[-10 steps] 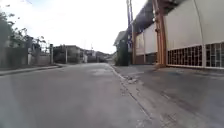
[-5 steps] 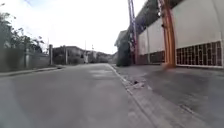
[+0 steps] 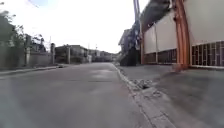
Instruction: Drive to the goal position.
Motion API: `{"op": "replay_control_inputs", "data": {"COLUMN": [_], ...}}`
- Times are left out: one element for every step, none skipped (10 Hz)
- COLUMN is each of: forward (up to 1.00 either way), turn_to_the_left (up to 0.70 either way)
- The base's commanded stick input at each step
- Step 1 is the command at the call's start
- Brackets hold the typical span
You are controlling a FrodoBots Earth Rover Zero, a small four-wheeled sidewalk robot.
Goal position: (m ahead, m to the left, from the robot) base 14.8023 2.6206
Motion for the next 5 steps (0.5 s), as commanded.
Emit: {"op": "replay_control_inputs", "data": {"forward": [1.0,1.0,1.0,1.0,1.0], "turn_to_the_left": [0.0,0.0,0.0,0.0,0.0]}}
